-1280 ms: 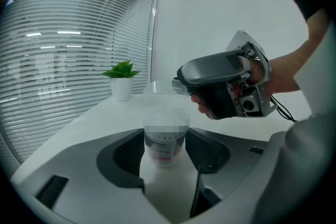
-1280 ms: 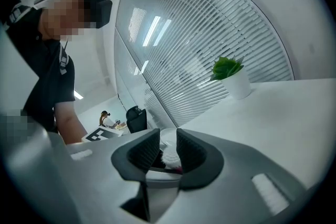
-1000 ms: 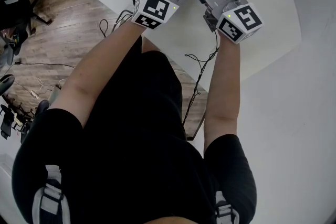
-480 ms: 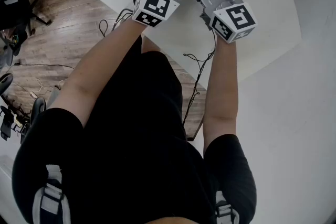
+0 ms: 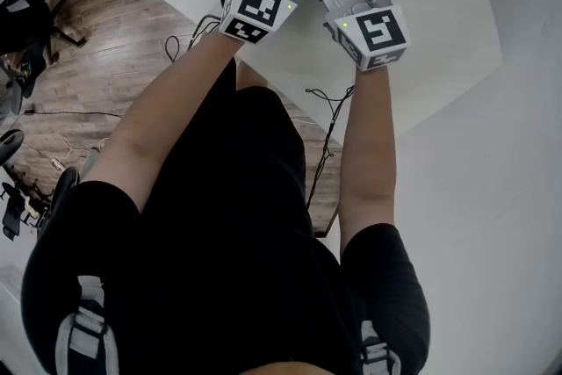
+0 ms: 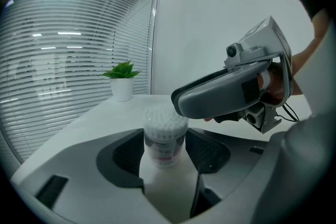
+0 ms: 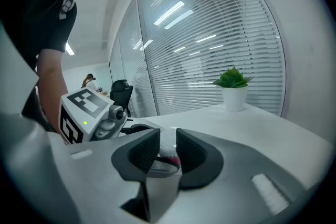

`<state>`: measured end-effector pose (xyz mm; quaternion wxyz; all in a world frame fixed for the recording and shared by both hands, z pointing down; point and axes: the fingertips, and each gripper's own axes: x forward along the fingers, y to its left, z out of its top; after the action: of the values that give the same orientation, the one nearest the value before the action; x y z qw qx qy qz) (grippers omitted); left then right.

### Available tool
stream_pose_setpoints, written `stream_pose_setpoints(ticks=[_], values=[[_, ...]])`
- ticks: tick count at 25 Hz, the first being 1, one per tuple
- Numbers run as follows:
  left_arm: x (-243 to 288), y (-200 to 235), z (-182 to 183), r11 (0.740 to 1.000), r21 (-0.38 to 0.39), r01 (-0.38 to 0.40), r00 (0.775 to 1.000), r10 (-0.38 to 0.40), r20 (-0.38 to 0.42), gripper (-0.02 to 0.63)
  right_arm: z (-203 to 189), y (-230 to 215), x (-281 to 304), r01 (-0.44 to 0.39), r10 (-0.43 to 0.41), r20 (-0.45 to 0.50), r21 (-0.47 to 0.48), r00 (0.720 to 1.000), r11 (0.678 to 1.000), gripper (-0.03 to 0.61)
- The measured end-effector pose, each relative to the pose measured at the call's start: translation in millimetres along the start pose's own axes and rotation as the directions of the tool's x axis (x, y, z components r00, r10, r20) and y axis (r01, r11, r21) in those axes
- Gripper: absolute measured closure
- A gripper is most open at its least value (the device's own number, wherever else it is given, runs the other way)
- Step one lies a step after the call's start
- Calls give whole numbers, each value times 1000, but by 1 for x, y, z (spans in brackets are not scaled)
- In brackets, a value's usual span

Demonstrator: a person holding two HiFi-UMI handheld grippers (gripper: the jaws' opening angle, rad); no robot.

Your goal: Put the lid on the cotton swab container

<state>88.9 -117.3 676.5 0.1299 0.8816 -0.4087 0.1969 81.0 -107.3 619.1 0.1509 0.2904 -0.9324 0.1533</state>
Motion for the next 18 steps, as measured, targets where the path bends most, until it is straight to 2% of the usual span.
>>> stream_pose_setpoints(ticks=[5,8,11,14,18], values=[[1,-2,-1,1000,3,10,1000,-10,-7,364,-1,3,2,67,-69,-20,-92,997,993,472],[2,-2,-6,1000,-7,27,998,-28,-49,364,-3,2,5,87,-92,-40,-110,995,990,472],[-5,-9,-20,999,-28,32,993,-35,-116,357,-10,3,2,92,-99,-64,-105,993,990,472],[-15,-6,-29,1000,-12,24,989,-26,-147,351,-14,-1,4,102,-107,-68,-73,992,992,472],[-39,3,-9,999,32,29,988,-23,-151,348,-8,-9,-1,99,-100,-57,-13,993,995,472]])
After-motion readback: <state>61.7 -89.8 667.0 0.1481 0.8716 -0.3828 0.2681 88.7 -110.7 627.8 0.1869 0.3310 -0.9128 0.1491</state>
